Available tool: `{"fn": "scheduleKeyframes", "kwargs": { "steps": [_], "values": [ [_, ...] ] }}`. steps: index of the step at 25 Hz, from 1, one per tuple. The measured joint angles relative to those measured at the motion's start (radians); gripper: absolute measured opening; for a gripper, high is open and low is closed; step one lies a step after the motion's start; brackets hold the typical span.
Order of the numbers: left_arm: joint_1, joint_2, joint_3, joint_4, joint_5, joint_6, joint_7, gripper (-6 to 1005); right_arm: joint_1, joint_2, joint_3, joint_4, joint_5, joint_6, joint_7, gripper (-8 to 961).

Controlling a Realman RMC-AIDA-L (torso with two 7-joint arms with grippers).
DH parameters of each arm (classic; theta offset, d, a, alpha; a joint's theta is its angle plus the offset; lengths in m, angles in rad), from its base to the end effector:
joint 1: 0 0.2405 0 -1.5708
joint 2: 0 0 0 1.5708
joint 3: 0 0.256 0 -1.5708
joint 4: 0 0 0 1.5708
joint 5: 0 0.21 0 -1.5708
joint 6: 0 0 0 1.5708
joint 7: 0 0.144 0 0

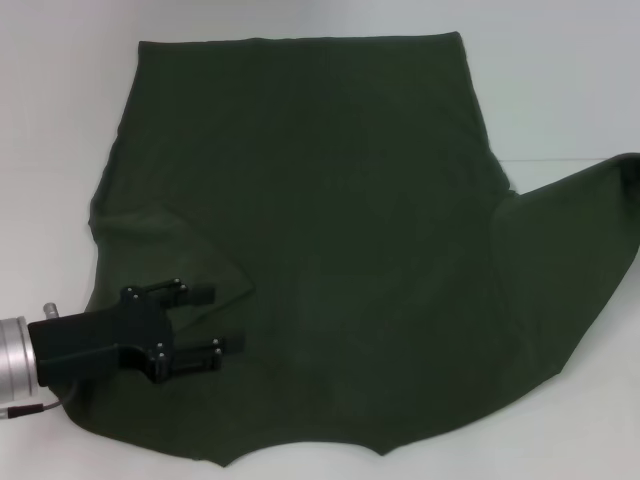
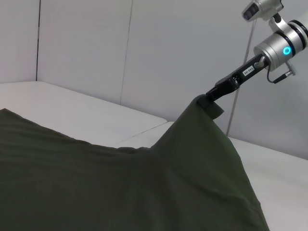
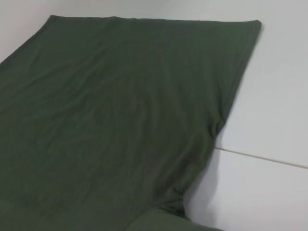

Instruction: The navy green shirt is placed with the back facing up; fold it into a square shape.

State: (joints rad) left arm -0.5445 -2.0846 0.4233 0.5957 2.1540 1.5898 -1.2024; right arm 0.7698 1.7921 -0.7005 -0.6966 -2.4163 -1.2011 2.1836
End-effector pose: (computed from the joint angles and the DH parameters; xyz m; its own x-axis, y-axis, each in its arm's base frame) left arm -0.2828 0.3237 0.0057 0.8007 0.2706 0.5344 0.4464 -0.8644 -0.2312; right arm 0.2790 0.4470 0.1379 0.6148 -0.6987 -0.3658 -0.7587 -0.3973 -0.5163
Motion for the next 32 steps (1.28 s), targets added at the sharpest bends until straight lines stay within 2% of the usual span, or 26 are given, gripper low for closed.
{"fn": "scheduleKeyframes", "kwargs": {
  "steps": [6,15,19,20,21,23,27,32],
  "values": [
    [-0.001,-0.001,0.0,0.001,0.0,-0.001,-0.007,795,0.037,0.012,-0.015,0.001,-0.004,-0.059,-0.005,23],
    [-0.003,-0.001,0.0,0.002,-0.002,-0.001,-0.019,796,0.151,0.068,-0.099,0.045,-0.053,-0.077,0.01,24],
    [-0.004,0.0,0.0,0.004,-0.002,-0.002,-0.02,796,0.208,0.097,-0.147,0.085,-0.077,-0.027,0.037,25],
    [-0.004,0.0,0.0,0.004,-0.002,-0.002,-0.02,796,0.239,0.111,-0.187,0.118,-0.095,0.012,0.063,25],
    [-0.005,0.0,0.0,0.004,-0.002,-0.002,-0.02,796,0.239,0.111,-0.187,0.118,-0.095,0.012,0.063,25],
    [-0.005,0.0,0.0,0.004,-0.002,-0.002,-0.02,796,0.264,0.125,-0.226,0.152,-0.111,0.048,0.088,25],
    [-0.006,0.002,0.0,0.004,-0.002,-0.002,-0.021,796,0.294,0.167,-0.285,0.19,-0.133,0.123,0.123,26],
    [-0.007,0.003,0.0,0.004,-0.002,-0.002,-0.021,796,0.31,0.217,-0.3,0.193,-0.153,0.184,0.136,27]
  ]
}}
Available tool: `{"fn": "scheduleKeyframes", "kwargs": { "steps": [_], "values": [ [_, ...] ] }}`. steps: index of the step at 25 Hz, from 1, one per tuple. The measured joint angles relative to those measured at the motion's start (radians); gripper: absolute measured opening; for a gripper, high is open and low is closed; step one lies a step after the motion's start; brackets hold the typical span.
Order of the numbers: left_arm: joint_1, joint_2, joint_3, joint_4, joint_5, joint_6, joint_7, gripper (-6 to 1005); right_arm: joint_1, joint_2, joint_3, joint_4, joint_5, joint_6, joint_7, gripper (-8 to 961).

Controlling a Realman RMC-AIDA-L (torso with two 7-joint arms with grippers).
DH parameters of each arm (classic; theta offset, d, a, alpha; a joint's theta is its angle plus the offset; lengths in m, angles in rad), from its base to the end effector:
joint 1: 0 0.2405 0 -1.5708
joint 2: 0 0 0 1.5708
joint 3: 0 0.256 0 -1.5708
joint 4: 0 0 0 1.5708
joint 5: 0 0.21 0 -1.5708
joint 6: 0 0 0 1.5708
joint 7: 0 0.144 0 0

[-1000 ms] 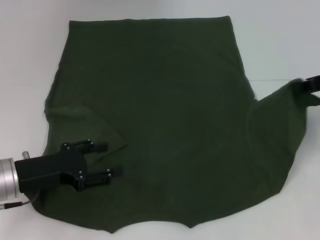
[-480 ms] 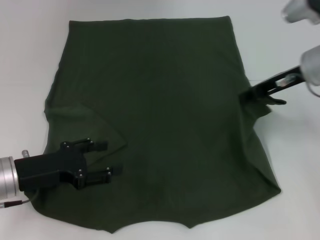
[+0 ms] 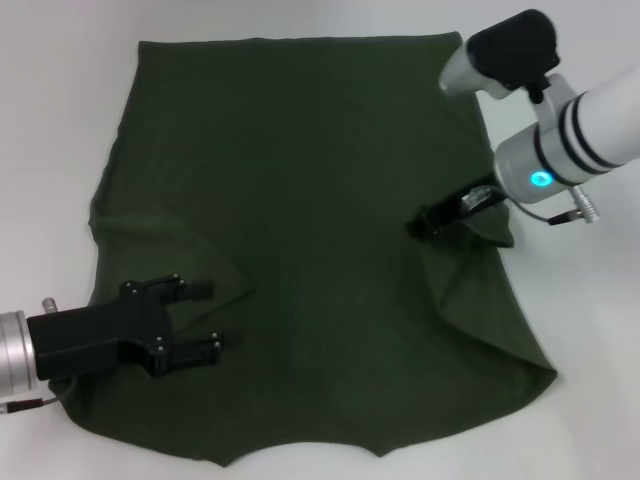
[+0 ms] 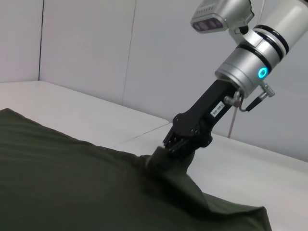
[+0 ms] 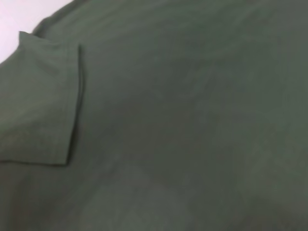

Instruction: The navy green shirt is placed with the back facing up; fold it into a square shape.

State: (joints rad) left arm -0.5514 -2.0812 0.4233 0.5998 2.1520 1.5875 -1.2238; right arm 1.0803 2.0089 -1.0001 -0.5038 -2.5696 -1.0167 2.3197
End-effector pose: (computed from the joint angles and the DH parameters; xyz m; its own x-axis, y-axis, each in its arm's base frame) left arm -0.2813 0.3268 0.0081 0.7960 0.2796 0.5369 0.4561 -0.8601 -0.2284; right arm 0.1641 0.4687 -0.0225 0.7643 -0.6435 -0.0419 -0.5794 -0.6567 -0.4827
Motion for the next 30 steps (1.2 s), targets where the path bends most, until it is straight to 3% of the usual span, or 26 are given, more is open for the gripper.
{"fn": "scheduleKeyframes", "kwargs": {
  "steps": [4,7,10,14,18,22,26,30],
  "values": [
    [-0.003,0.0,0.0,0.0,0.0,0.002,-0.001,796,0.012,0.016,0.009,0.007,0.012,-0.004,0.032,136],
    [-0.004,0.0,0.0,0.0,0.0,0.006,-0.001,797,0.015,0.014,0.025,0.014,0.054,-0.03,0.1,246],
    [-0.005,0.0,0.001,0.0,0.0,0.009,-0.002,797,0.009,0.0,0.04,0.014,0.116,-0.082,0.126,453],
    [-0.005,0.001,0.005,0.0,0.0,0.009,-0.002,797,-0.021,-0.036,0.045,0.004,0.115,-0.098,0.168,555],
    [-0.003,0.001,0.004,-0.001,0.003,0.009,-0.001,797,-0.066,-0.092,0.059,0.013,0.103,-0.083,0.202,657],
    [-0.001,-0.003,0.009,-0.001,0.004,0.01,0.002,795,-0.107,-0.115,0.068,0.025,0.105,-0.037,0.22,767],
    [-0.001,-0.003,0.009,-0.003,0.004,0.011,0.002,795,-0.121,-0.113,0.068,0.079,0.108,0.043,0.213,884],
    [-0.001,-0.004,0.009,-0.004,0.005,0.011,0.004,796,-0.134,-0.089,0.068,0.092,0.11,0.104,0.21,883]
  ]
}}
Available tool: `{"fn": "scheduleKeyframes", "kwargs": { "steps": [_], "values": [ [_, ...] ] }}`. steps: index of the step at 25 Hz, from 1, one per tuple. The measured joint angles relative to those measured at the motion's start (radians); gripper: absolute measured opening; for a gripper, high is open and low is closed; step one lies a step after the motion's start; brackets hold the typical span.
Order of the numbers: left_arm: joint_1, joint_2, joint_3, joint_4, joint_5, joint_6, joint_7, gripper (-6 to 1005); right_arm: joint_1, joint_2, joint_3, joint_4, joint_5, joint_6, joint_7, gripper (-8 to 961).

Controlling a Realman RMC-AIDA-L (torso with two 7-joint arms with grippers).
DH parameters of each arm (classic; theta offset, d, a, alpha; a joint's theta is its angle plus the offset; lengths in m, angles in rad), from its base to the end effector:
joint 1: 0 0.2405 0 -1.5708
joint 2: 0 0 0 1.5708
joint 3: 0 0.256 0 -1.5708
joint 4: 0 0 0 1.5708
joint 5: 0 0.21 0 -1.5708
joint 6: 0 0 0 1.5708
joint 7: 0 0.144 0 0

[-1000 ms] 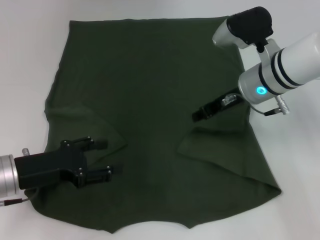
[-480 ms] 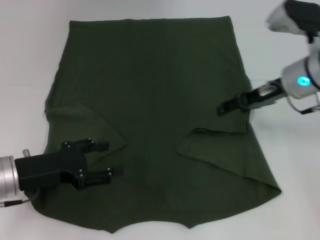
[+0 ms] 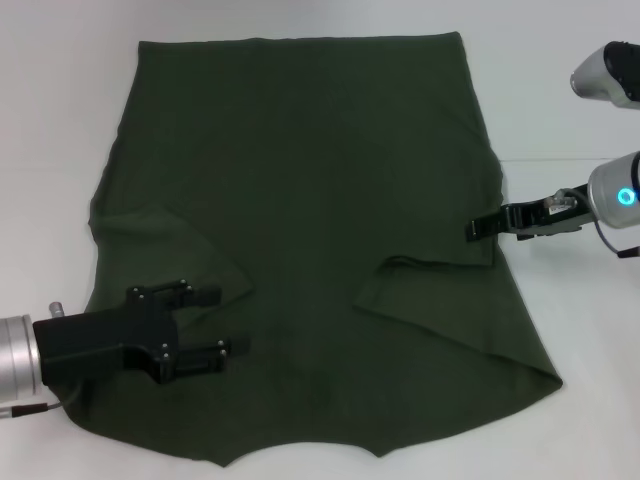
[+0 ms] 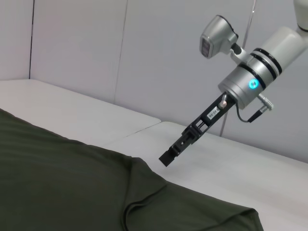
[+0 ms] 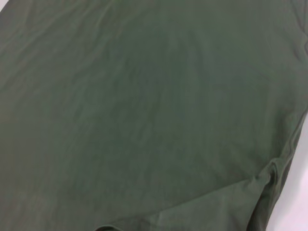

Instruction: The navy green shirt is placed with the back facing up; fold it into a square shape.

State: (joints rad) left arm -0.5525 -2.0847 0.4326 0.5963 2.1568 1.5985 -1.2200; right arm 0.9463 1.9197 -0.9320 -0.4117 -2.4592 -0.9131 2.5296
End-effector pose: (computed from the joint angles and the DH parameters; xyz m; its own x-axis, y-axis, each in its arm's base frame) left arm -0.2790 0.3245 0.0045 0.7986 0.2791 0.5332 0.4448 -0.8705 -0.2106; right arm 0.2436 0.4637 0.0147 0.4268 -0.8412 -0.3321 -0.8564 -0.2578 -0.4474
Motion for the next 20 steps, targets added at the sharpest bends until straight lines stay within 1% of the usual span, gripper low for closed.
{"fn": "scheduleKeyframes", "kwargs": {
  "steps": [4,8,15,17,18,20],
  "values": [
    [0.001,0.0,0.0,-0.002,0.002,0.0,0.001,796,-0.011,0.025,0.0,0.012,0.011,0.052,-0.005,882],
    [0.003,-0.001,0.0,-0.001,0.003,0.001,0.002,796,-0.03,0.047,0.001,0.02,0.056,0.104,-0.029,882],
    [0.005,-0.002,0.0,0.0,0.003,0.001,0.002,797,-0.037,0.055,0.001,0.052,0.103,0.153,-0.064,880],
    [0.005,-0.002,0.0,0.0,0.003,0.001,0.002,797,-0.04,0.06,0.001,0.055,0.112,0.164,-0.071,880],
    [0.005,-0.002,0.0,0.0,0.003,0.001,0.002,797,-0.041,0.066,0.001,0.058,0.117,0.179,-0.078,880],
    [0.004,-0.002,0.0,0.0,0.003,0.002,0.002,797,-0.041,0.07,0.001,0.06,0.12,0.186,-0.081,879]
  ]
}}
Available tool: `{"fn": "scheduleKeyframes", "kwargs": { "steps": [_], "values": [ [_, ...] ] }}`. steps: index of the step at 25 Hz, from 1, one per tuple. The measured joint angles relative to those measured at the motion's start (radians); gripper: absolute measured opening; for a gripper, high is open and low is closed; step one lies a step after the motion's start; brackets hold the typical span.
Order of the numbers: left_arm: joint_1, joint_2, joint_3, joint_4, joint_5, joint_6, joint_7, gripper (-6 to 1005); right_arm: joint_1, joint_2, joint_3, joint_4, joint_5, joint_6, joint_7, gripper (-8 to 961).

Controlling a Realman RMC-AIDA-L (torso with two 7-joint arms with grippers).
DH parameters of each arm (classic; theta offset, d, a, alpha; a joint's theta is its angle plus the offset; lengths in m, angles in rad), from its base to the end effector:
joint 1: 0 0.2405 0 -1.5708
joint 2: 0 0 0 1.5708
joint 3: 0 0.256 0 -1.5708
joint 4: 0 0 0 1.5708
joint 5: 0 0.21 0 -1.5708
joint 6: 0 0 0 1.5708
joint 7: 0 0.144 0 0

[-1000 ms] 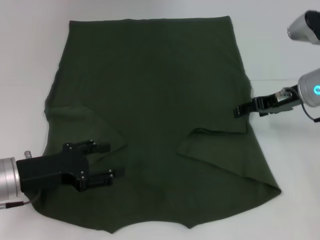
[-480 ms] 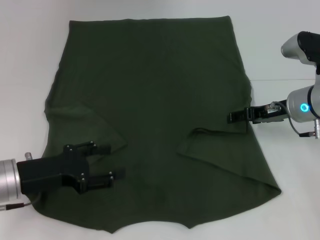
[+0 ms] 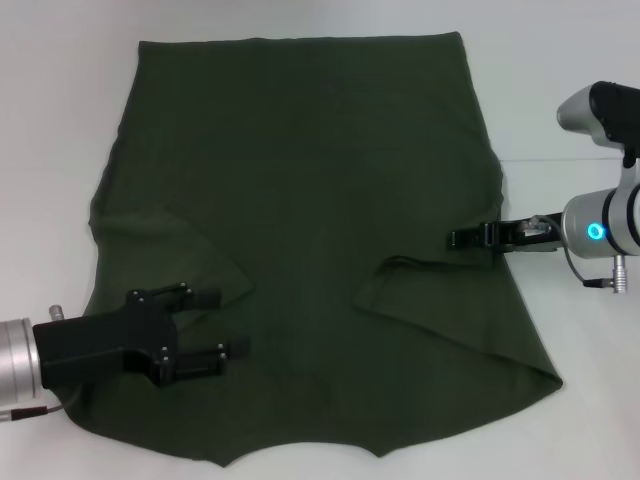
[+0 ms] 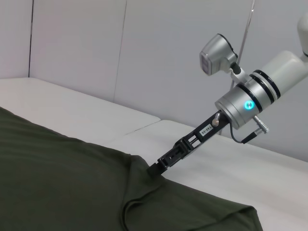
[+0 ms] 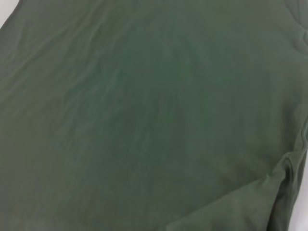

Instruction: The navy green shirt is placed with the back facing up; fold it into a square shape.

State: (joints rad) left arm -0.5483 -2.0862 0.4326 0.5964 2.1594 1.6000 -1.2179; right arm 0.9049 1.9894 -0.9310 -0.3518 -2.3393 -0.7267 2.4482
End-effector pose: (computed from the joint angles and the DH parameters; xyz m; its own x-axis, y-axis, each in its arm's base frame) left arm -0.2802 0.3228 0.0037 0.7985 0.2818 0.5320 0.4461 -0.8703 -0.2086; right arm 0.2570 0.4546 -0.0188 0.3896 -0.8099 -0.4385 -0.8864 -0.2005 -0.4172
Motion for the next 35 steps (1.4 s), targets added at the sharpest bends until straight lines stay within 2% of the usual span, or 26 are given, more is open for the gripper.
{"fn": "scheduleKeyframes", "kwargs": {
  "steps": [11,17,23,30,35],
  "values": [
    [-0.002,0.0,0.0,-0.001,-0.005,0.002,0.0,795,-0.001,0.048,-0.001,0.008,0.056,0.077,-0.051,877],
    [-0.006,0.001,0.0,0.0,-0.006,0.002,0.0,796,0.001,0.054,0.001,-0.001,0.281,0.05,-0.16,876],
    [-0.009,0.002,0.0,0.0,-0.006,0.001,0.0,796,0.006,0.031,0.002,-0.046,0.509,-0.028,-0.236,874],
    [-0.01,0.003,0.0,-0.001,-0.006,0.004,0.0,795,-0.025,-0.014,0.045,-0.08,0.57,-0.053,-0.283,872],
    [-0.01,0.002,0.0,-0.004,-0.006,0.014,-0.004,796,-0.089,-0.027,0.129,-0.086,0.608,-0.109,-0.403,870]
  ]
}}
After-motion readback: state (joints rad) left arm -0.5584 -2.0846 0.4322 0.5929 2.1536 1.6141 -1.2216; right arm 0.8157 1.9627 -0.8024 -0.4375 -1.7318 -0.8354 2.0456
